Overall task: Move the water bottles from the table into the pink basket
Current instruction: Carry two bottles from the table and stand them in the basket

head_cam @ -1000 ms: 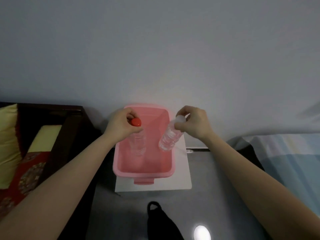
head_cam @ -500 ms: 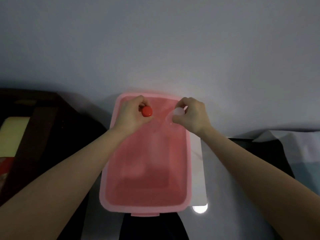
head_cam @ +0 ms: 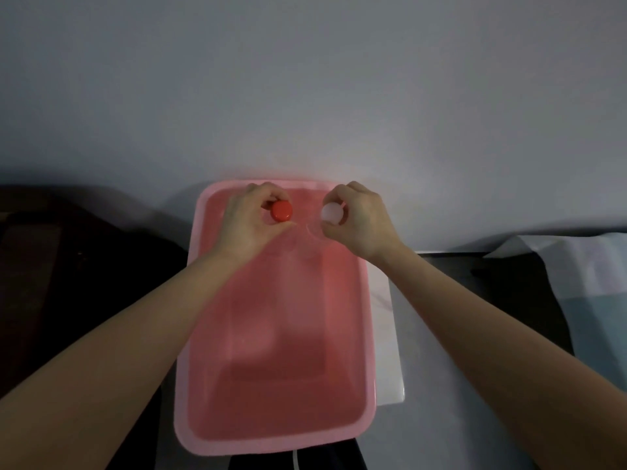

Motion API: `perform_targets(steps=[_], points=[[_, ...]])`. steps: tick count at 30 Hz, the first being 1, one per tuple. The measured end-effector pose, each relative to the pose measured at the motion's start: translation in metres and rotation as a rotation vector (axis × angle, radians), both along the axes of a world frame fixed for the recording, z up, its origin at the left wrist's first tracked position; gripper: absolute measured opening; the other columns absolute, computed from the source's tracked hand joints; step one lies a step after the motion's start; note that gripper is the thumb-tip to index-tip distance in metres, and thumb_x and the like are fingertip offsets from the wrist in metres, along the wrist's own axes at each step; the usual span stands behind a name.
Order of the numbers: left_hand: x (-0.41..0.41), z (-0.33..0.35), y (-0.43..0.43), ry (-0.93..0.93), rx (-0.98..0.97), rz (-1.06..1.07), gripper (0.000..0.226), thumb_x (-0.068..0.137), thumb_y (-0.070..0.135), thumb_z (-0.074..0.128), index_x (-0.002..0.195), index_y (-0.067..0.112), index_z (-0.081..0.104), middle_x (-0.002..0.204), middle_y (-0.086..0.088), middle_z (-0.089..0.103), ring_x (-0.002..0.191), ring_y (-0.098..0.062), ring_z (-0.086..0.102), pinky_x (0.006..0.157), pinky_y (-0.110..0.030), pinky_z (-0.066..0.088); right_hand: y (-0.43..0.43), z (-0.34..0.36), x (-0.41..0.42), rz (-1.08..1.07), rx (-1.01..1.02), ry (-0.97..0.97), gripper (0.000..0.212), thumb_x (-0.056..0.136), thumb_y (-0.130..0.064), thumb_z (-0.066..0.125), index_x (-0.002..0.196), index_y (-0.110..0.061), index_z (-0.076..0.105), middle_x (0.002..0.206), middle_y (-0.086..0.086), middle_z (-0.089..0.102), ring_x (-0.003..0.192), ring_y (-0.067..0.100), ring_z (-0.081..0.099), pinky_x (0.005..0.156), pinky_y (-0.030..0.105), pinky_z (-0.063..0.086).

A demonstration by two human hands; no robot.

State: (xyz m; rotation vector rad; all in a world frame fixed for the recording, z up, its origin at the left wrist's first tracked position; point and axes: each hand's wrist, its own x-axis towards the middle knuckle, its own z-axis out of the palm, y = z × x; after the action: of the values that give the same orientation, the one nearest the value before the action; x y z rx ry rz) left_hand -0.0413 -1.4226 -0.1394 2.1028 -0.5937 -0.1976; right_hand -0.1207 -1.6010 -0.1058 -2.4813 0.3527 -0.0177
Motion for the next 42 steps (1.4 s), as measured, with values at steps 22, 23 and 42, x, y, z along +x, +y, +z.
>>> perform_targets(steps=[22, 23, 42], points=[[0.032, -0.001, 0.013, 0.305, -0.172, -0.076, 0.054, 0.057, 0.004, 0.089, 0.103, 0.022, 0.067, 0.094, 0.015, 0.074, 0.094, -0.002, 0.069, 0.088, -0.016, 0.052, -0.012, -0.009, 0.008, -0.123, 0.486, -0.029, 0.036, 0.068, 0.003, 0.075, 0.099, -0.015, 0.072, 0.099, -0.002, 0.071, 0.091, 0.014, 0.065, 0.086, 0.023, 0.054], [0.031, -0.001, 0.013, 0.310, -0.178, -0.073, 0.053, 0.057, 0.004, 0.089, 0.101, 0.023, 0.067, 0.092, 0.017, 0.074, 0.094, -0.001, 0.069, 0.088, -0.016, 0.052, -0.013, -0.010, 0.007, -0.155, 0.538, -0.029, 0.035, 0.069, 0.004, 0.075, 0.098, -0.016, 0.072, 0.099, -0.001, 0.071, 0.090, 0.014, 0.066, 0.085, 0.023, 0.054], [0.024, 0.001, 0.010, 0.218, -0.171, -0.100, 0.048, 0.063, 0.003, 0.085, 0.103, 0.019, 0.065, 0.104, 0.005, 0.072, 0.101, -0.001, 0.066, 0.093, -0.019, 0.051, -0.012, -0.009, 0.011, -0.056, 0.366, -0.008, 0.048, 0.067, 0.005, 0.074, 0.111, -0.011, 0.068, 0.107, 0.003, 0.065, 0.097, 0.014, 0.062, 0.090, 0.016, 0.051]])
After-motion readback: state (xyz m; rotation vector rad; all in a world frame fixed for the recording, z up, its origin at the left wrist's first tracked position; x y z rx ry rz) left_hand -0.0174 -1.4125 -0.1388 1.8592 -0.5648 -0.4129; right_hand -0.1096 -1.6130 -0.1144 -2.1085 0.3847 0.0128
